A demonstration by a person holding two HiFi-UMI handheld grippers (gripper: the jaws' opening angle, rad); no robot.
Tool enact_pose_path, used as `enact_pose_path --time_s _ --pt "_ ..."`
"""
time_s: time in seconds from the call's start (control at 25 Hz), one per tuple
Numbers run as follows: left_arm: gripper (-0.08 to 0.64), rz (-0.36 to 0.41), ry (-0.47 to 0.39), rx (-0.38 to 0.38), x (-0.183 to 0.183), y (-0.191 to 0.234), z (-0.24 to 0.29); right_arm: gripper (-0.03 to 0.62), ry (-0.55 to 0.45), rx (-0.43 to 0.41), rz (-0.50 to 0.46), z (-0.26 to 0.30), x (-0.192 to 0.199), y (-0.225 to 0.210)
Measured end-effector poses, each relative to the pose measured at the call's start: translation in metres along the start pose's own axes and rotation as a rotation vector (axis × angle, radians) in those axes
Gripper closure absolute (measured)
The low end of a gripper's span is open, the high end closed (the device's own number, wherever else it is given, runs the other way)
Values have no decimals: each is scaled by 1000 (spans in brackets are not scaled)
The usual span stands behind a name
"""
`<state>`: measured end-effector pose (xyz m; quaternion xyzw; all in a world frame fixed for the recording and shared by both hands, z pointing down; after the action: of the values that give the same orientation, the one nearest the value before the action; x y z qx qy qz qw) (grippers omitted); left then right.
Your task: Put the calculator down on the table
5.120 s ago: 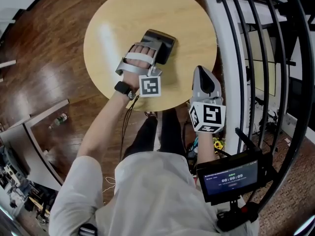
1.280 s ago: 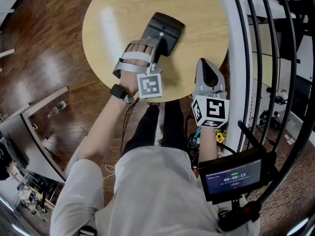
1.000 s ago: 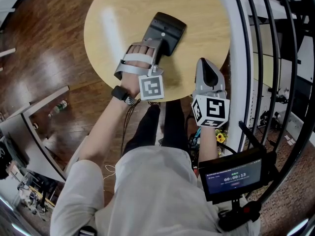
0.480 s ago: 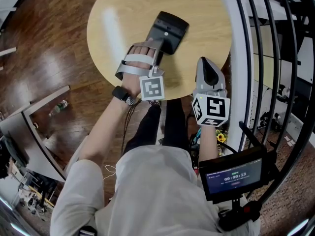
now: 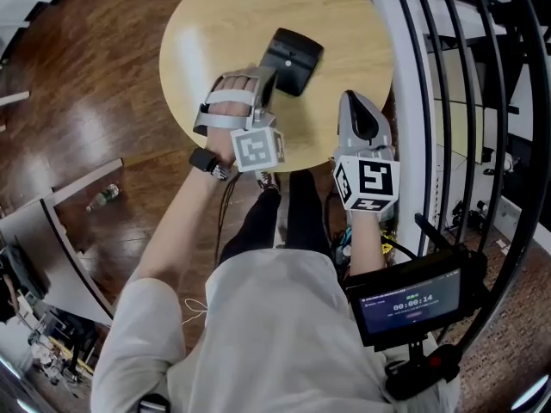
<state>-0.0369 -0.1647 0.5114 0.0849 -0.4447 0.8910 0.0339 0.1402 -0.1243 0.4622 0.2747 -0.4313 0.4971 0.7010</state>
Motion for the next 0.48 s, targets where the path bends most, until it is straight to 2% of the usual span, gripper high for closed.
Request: enact_pose_path --time_s 0.2,0.32,0.4,0.48 --pt "552 -115 -70 -35 13 38 -22 589 -39 6 -46 -9 -36 20" --pt "554 -168 -74 -52 17 59 -30 589 -70 5 -78 -12 -56 26" --pt "554 -201 -88 -41 20 71 -35 589 -94 6 -98 -15 -70 30" --pt "554 -280 -122 -19 25 81 -44 589 -117 8 -115 -21 -83 34"
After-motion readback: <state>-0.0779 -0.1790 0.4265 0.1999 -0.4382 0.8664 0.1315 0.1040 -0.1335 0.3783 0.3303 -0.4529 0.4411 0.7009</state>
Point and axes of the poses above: the fingertips, and each gripper's own axes: z forward along the fingers, y to its left, x out of its underside, the point moved 10 cm from there along -z, backward along the fingers, and after that the axes turned 6 degrees about y, right-handed, at the moved point
